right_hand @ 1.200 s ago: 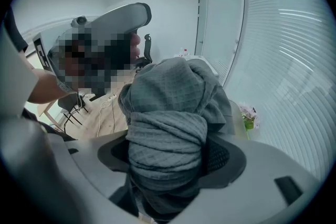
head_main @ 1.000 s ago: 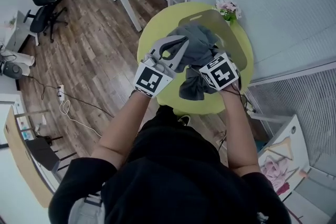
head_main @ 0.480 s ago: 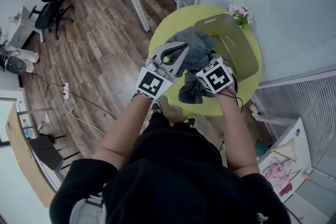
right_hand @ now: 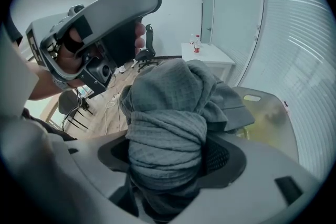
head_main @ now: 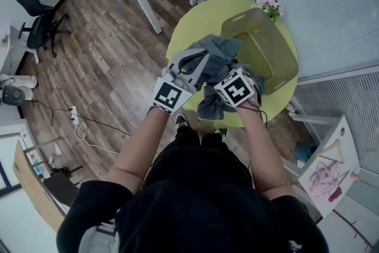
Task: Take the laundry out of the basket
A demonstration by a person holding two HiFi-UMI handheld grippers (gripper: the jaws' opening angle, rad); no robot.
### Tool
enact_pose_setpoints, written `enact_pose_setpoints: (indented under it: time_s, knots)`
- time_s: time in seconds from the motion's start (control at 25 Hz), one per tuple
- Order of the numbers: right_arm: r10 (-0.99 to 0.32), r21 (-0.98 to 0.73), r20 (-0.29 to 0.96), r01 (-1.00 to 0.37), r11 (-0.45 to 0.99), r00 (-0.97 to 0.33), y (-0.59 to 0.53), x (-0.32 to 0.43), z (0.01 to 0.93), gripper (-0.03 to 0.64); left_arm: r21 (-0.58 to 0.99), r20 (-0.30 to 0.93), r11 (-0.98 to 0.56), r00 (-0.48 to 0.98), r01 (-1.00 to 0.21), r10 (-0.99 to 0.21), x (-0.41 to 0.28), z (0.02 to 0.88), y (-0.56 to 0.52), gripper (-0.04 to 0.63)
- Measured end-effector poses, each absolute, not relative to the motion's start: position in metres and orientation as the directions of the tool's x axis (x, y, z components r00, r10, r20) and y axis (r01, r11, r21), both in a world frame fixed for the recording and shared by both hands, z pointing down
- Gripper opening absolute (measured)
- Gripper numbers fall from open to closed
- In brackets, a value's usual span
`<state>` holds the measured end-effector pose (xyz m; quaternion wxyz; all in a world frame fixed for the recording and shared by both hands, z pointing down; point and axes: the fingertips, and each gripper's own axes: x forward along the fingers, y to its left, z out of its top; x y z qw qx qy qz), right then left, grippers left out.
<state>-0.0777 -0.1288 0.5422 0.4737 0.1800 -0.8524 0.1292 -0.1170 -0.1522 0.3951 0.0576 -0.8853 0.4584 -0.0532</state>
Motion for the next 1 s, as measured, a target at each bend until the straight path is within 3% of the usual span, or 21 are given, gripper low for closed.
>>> enact_pose_setpoints:
  time_s: [0.64, 1.0]
  knots:
    - [-0.184, -0.112, 0.879, -0.565, 0.817, -0.439, -0.13, -0.091, 0.637, 0.358, -0.004, 0.126, -0.675, 0.669, -0.738, -0.732, -0.136, 0.492, -0.17, 0.009]
    - [-0.117, -0.137, 0.903, -0.535, 0.833, -0.413, -0.118, -0.088, 0.708, 0.359, 0.066, 0.203, -0.674, 0.671, -0.736, -0.713, -0.137, 0.558, -0.175, 0.009]
